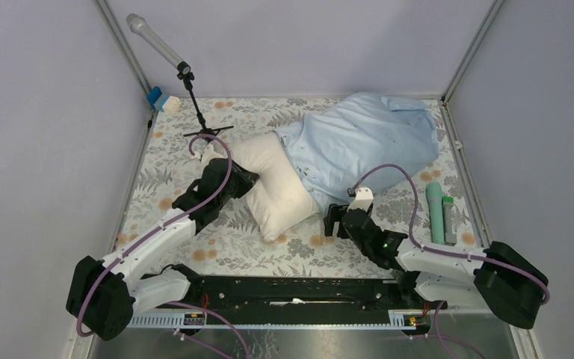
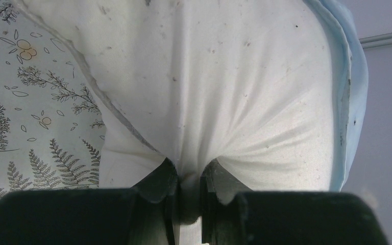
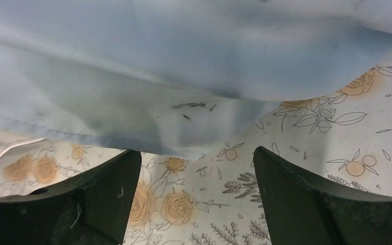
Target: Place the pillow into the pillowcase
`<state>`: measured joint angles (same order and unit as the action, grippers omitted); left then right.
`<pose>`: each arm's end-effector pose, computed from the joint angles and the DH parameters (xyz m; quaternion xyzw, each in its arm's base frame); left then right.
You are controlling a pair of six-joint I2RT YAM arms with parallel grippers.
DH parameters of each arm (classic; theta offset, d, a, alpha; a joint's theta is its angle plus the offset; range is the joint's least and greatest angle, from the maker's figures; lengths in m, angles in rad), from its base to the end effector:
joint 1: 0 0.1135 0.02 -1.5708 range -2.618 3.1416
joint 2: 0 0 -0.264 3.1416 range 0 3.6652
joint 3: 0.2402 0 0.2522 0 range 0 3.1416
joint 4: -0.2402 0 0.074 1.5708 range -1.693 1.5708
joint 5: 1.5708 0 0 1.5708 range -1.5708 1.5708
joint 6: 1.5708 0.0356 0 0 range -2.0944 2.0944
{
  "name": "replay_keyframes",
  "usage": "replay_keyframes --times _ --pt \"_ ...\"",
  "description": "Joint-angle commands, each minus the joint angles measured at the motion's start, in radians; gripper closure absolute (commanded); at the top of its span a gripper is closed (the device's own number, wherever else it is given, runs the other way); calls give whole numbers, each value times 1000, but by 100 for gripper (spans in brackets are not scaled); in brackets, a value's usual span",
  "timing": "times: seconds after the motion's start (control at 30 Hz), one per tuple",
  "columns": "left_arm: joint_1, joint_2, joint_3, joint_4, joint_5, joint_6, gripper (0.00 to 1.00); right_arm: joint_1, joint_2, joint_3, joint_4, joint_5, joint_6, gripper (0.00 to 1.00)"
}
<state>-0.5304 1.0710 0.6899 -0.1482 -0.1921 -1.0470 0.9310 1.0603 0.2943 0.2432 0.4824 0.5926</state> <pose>0.2081 -0.1141 0.2548 -0.2667 0.8226 -0.2927 0.4080 0.1330 0.1510 0.1646 -0.0238 0.8489 0.1857 0.4943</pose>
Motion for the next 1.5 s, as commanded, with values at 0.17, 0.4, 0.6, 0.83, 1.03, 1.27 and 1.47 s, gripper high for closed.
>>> replay_keyframes --times 0.17,0.4,0.6,0.83,1.03,1.27,1.47 --pt "7 3 67 97 -10 -3 100 12 169 122 77 193 26 58" --pt "6 1 67 98 -29 4 100 79 24 332 -206 211 -63 100" --pt "-8 31 91 102 -44 -1 100 130 30 571 -442 58 -67 100" --pt "-11 34 120 101 -38 0 100 130 -12 297 -235 151 2 76" --pt "-11 38 138 99 -33 8 100 131 44 209 -76 184 -35 71" --pt "-11 44 141 97 -41 14 100 131 145 143 53 287 -28 64" --pt "-12 55 153 98 -38 18 100 130 203 111 120 421 -4 59"
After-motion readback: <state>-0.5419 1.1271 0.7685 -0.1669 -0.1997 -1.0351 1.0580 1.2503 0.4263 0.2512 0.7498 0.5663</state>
